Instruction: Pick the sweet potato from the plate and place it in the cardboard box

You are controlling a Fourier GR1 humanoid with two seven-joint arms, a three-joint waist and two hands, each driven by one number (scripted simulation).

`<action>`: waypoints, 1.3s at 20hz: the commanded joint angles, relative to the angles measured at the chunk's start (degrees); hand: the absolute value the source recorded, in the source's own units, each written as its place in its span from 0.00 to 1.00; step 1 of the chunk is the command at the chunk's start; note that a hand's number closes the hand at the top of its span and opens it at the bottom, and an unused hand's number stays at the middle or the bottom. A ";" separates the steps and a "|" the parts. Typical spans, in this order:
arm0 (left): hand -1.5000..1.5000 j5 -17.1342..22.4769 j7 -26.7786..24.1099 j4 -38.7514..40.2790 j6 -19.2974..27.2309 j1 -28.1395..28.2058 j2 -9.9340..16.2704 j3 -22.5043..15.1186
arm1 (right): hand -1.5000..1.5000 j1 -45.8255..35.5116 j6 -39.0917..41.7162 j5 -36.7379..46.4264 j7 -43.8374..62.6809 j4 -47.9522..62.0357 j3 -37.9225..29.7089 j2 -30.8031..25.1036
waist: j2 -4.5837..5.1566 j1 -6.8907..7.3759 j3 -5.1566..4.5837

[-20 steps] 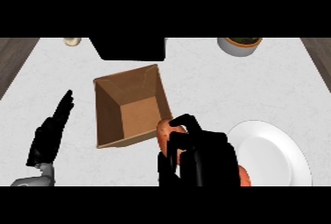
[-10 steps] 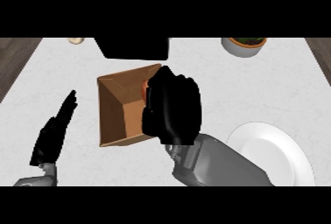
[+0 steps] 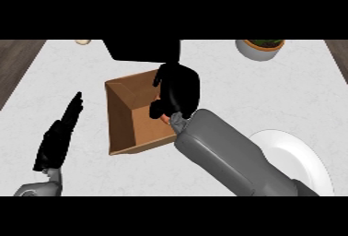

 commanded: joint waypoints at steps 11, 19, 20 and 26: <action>0.50 -0.53 -0.50 2.23 0.63 -0.48 -0.57 0.25 | 0.00 -3.58 -36.07 -6.78 -3.40 12.19 0.84 0.35 | 0.00 -0.19 0.05; 0.50 -0.06 -2.76 1.83 0.82 2.01 0.12 1.63 | 0.00 0.91 -47.12 -9.34 -11.45 3.74 -8.38 0.36 | -0.69 -3.14 0.10; 0.50 1.67 -1.96 1.78 -0.27 1.19 1.86 3.92 | 0.00 4.89 -48.57 -7.38 -10.89 1.61 -7.33 0.36 | -0.99 -3.96 0.08; 0.50 0.98 -1.68 -0.08 0.89 4.74 0.27 3.11 | 0.00 20.15 -47.44 -4.50 -11.72 -14.05 -10.56 -8.07 | -1.40 -5.55 0.06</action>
